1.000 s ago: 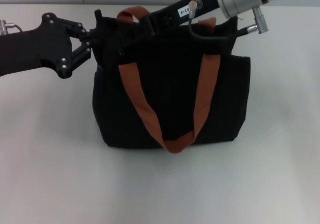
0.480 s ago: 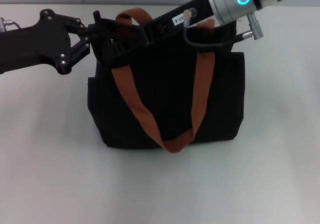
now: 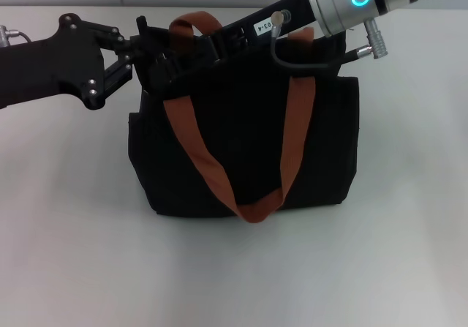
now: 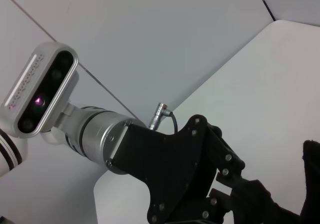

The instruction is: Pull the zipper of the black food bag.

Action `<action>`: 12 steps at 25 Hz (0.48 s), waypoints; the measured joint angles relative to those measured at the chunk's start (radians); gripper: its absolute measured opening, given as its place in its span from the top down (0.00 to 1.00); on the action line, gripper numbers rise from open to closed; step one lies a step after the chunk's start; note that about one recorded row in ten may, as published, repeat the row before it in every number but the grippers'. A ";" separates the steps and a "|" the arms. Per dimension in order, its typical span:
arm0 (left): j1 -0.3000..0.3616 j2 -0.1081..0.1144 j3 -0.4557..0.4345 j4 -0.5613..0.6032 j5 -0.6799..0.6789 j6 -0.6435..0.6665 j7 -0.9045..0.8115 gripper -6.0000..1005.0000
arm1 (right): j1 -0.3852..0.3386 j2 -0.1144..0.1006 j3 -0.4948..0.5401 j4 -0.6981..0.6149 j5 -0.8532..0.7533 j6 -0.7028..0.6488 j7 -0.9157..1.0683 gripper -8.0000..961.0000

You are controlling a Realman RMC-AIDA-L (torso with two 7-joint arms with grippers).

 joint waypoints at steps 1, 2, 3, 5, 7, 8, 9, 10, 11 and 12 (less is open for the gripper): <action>0.000 0.000 0.000 0.000 0.000 0.000 0.000 0.92 | 0.000 0.000 0.000 0.000 0.000 0.000 0.000 0.53; 0.000 0.000 0.000 0.000 0.000 0.000 0.000 0.92 | 0.000 0.000 0.000 0.000 0.000 0.002 0.000 0.53; 0.000 0.000 0.000 0.000 0.000 0.000 0.000 0.92 | -0.001 0.000 0.001 0.000 0.000 0.002 0.000 0.53; 0.001 0.000 0.001 0.000 0.000 0.000 0.000 0.92 | -0.002 -0.002 0.001 0.000 0.001 0.003 0.000 0.53; 0.001 -0.001 0.003 0.000 0.000 0.000 0.000 0.92 | -0.002 -0.002 0.002 0.000 0.001 0.006 0.000 0.53; 0.001 -0.001 0.003 0.000 0.000 0.000 0.000 0.92 | -0.002 -0.003 0.002 0.000 0.001 0.007 0.001 0.53; 0.001 -0.001 0.003 0.000 0.000 0.000 0.000 0.92 | -0.002 -0.003 0.002 0.000 0.001 0.008 0.002 0.53; 0.001 -0.001 0.003 0.000 0.000 0.000 0.000 0.92 | -0.002 -0.002 0.001 0.000 0.001 0.008 0.002 0.53; 0.001 -0.001 0.003 0.000 0.000 0.000 0.000 0.92 | -0.001 -0.002 -0.001 0.000 0.001 0.008 0.003 0.53; 0.001 -0.001 0.003 0.000 0.000 0.000 0.001 0.92 | -0.001 -0.002 -0.002 0.000 0.001 0.008 0.003 0.53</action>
